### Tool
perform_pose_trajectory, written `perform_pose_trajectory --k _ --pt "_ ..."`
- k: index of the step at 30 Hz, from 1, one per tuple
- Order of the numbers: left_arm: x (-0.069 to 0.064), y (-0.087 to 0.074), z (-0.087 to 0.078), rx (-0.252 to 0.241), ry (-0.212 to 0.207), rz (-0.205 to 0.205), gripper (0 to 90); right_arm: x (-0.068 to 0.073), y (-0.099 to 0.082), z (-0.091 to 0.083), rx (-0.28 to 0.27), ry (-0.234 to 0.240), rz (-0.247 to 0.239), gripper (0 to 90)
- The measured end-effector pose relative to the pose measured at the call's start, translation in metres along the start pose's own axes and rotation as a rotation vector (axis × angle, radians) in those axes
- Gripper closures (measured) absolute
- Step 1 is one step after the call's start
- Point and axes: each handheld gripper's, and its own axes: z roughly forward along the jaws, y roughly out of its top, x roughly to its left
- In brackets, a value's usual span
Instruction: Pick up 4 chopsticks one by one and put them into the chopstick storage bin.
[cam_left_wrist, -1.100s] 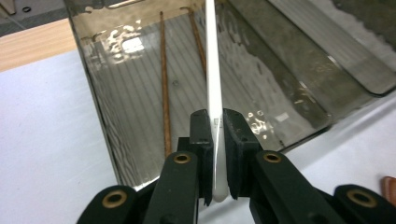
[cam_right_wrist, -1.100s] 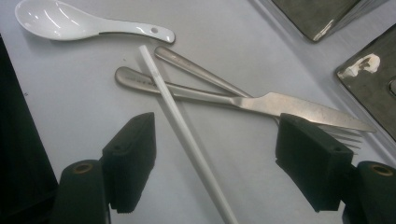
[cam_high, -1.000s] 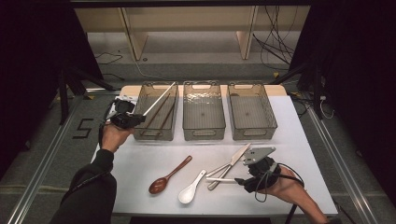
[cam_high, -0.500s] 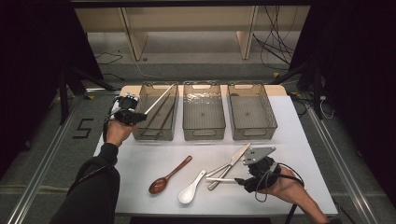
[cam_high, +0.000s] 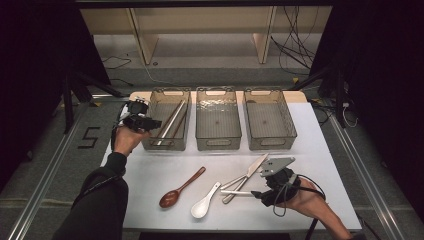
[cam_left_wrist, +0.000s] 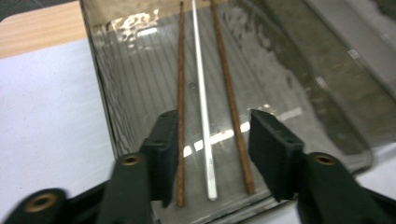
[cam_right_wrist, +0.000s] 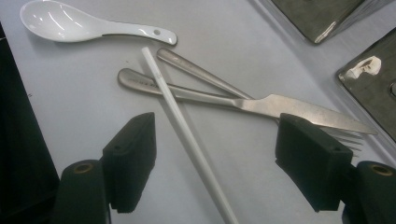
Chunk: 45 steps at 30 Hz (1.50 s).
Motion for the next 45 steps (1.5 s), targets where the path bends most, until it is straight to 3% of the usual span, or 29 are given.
perform_pose_trajectory --k 9,13,15,22,32,37,45 --pt "-0.015 -0.009 -0.032 -0.076 -0.132 0.003 31.6 -0.001 0.000 0.001 0.012 -0.001 0.005 30.1" --pt "-0.025 -0.017 -0.042 -0.108 -0.231 -0.003 25.8 -0.002 -0.001 0.001 0.013 -0.007 0.007 30.1" --pt "-0.034 -0.022 -0.046 -0.109 -0.240 0.040 24.5 -0.003 -0.001 0.002 0.022 -0.006 0.001 30.1" --pt "-0.052 -0.032 -0.051 -0.117 -0.284 0.110 21.5 -0.005 -0.003 0.006 0.048 0.003 0.002 30.6" --pt "-0.072 -0.045 -0.058 -0.129 -0.340 0.174 19.4 -0.006 -0.003 0.014 0.089 0.017 -0.005 31.4" --pt "-0.081 -0.054 -0.058 -0.121 -0.337 0.208 19.2 -0.006 -0.003 0.019 0.126 0.022 -0.025 33.1" --pt "-0.086 -0.065 -0.055 -0.105 -0.331 0.231 19.2 -0.006 -0.003 0.030 0.208 0.049 -0.058 46.7"
